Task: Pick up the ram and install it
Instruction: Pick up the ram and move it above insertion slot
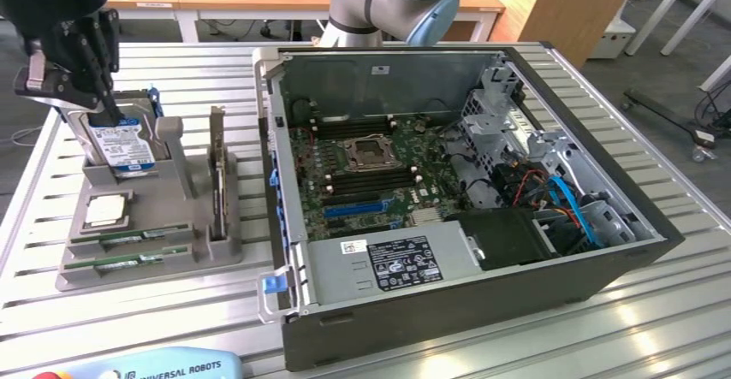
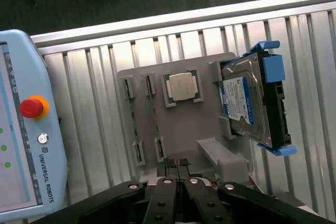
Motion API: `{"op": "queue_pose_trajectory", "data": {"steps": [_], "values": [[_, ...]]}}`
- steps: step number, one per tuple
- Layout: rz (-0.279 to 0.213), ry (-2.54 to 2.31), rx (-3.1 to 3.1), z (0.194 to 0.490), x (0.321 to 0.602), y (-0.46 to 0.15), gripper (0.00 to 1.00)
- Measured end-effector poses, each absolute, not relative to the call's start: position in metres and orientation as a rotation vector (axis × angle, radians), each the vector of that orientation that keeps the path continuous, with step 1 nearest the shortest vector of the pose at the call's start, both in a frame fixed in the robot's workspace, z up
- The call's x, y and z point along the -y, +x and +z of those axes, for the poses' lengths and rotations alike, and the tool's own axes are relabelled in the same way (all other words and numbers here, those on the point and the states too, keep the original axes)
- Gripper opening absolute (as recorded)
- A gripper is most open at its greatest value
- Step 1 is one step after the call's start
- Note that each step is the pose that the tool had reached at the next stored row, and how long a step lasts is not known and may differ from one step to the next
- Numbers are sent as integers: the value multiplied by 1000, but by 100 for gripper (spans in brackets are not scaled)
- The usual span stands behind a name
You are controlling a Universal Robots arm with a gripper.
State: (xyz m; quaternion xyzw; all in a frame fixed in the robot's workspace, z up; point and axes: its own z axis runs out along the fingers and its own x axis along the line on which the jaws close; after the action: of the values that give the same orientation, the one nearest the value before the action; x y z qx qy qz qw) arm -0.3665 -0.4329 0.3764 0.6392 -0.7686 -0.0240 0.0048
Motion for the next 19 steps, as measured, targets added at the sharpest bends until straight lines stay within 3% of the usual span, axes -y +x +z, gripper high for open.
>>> {"op": "queue_pose_trajectory", "data": {"steps": [19], "values": [[-74,2143,2279,376,433,-366,10]]}}
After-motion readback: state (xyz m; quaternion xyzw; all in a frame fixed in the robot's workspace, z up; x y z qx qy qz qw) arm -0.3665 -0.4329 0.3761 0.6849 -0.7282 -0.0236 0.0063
